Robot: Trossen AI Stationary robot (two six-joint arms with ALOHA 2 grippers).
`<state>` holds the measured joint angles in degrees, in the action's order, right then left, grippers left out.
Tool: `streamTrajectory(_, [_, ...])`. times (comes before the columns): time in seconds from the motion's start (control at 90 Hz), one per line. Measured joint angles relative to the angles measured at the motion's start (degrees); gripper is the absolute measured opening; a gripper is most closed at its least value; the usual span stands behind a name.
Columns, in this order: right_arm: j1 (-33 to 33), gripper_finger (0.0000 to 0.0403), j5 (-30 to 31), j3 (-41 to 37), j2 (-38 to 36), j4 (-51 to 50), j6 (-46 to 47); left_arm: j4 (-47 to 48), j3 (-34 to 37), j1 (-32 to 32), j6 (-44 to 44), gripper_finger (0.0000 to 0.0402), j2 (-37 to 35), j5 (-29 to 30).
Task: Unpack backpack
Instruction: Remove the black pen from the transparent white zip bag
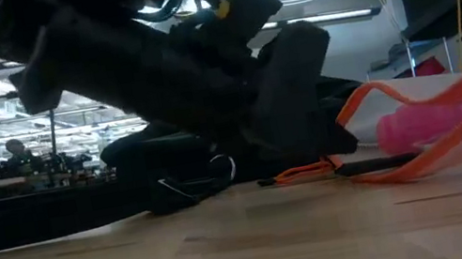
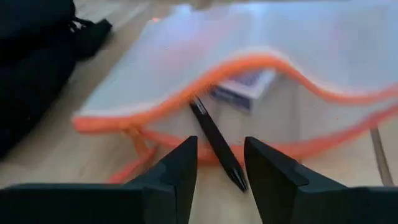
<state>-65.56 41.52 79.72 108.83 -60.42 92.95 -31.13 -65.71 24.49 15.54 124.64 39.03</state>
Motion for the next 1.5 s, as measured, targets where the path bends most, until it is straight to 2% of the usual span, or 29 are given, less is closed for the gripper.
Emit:
streamTrajectory(0.067, [0.0, 0.0, 0.02, 0.0, 0.0, -0.02, -0.02, -1.44, -0.02, -0.15, -1.23, 0.0118, 0.0, -0.22])
streamTrajectory(0.189, [0.01, 0.0, 0.04, 0.0, 0.01, 0.02, -0.26, -2.04, 0.0, -0.71, -3.74, 0.0118, 0.0, -4.19])
streamTrajectory(0.311, [0.07, 0.0, 0.04, 0.0, -0.02, 0.02, -0.26, -2.09, 0.0, -1.8, -3.09, 0.0117, 0.0, -4.76])
streamTrajectory(0.433, [0.07, 0.0, 0.04, 0.0, -0.02, 0.03, -0.26, -2.04, 0.0, -3.02, -3.44, 0.0117, 0.0, -8.15])
streamTrajectory(0.611, [0.07, 0.0, 0.06, 0.0, 0.0, 0.04, -0.28, -0.99, 0.0, -3.89, -3.37, 0.0117, 0.0, -8.44])
streamTrajectory(1.033, [0.07, 0.0, 0.06, 0.0, 0.0, -0.04, -0.28, -1.44, 0.04, -3.35, 3.61, 0.0117, 1.62, -6.73])
streamTrajectory(1.5, [0.07, 0.0, 0.1, 0.0, -0.02, -0.11, -0.3, -1.19, 0.04, -3.07, 2.37, 0.0117, 2.36, -6.73])
